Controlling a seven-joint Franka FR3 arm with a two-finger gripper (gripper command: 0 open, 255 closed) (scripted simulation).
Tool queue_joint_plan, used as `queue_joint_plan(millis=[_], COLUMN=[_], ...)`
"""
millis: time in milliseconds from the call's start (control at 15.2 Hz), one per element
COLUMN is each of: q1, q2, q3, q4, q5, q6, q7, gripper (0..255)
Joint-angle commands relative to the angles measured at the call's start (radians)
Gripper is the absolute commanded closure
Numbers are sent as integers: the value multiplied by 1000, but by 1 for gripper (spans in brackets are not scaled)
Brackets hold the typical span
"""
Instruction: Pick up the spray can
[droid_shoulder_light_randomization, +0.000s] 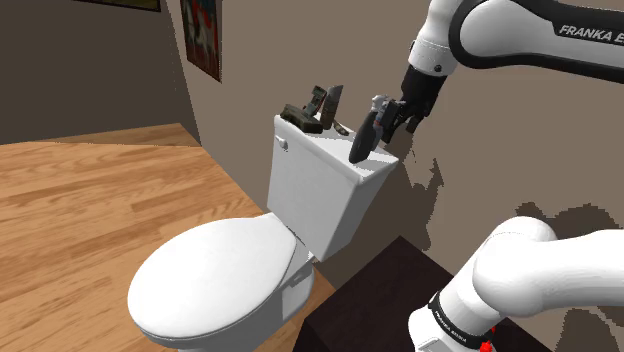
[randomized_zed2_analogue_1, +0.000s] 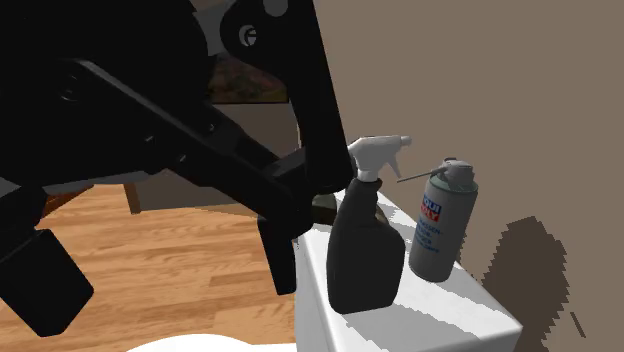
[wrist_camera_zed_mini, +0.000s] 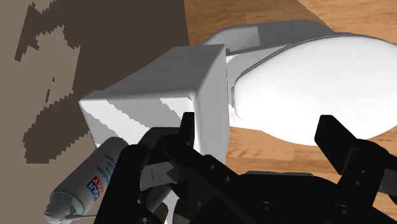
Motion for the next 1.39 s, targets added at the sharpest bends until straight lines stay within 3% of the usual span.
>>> queue_joint_plan(millis=[0,726,1320], q1=[0,-55,-76], q2=[0,258,537], q3=[0,-193,-324], q4=[0,152,389], q5=[0,-145,-169], q6=[0,134,215], q7=[0,-280,-506], gripper=[0,0,0])
